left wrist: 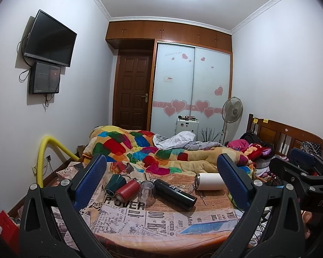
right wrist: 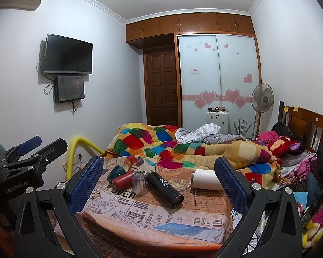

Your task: Flip cup upright

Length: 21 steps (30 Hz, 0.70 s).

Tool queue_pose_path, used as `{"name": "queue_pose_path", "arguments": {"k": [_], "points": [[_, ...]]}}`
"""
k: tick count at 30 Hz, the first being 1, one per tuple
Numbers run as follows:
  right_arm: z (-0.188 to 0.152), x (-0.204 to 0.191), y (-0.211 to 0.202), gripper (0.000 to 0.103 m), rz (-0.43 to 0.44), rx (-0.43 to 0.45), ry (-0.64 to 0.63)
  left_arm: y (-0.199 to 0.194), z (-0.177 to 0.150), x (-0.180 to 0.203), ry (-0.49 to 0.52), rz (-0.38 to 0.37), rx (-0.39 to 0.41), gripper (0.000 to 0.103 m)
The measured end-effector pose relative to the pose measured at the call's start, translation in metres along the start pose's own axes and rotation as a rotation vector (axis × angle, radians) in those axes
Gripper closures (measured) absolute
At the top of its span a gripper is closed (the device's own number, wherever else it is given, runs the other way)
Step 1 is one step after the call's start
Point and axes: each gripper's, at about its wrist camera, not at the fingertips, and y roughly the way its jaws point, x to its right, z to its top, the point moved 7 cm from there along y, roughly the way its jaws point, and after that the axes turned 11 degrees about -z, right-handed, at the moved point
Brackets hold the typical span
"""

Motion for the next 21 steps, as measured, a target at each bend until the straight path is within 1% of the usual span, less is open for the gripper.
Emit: {"name": "queue_pose_path", "arguments": {"k": [6, 7, 12, 13, 21], "points": [[0.005, -0.001, 0.002, 0.0, 0.001, -0.002, 0.0, -0.002, 0.002, -0.002, -0.001, 0.001, 0.001, 0.0], [-0.006, -0.002, 0.004, 0.0, 0.002, -0.003, 0.0, -0.002, 0.0, -0.001, -0.001, 0.001, 0.001, 0.0], [-0.011, 0.002, -0.001, 0.0, 0.0, -0.011, -0.003, -0.001, -0.001, -0.003, -0.006, 0.002, -0.003, 0.0], [-0.008, 0.004, 0.012, 0.0, -0.001, -0.015, -0.004, 0.0, -0.002, -0.003, -0.008, 0.003, -0.005, 0.0], [-0.013, 0.003, 0.028, 0.0, 0.0, -0.061, -0.007, 0.012, -0.005, -0.016, -0.031, 0.016, -0.032, 0.0]]}}
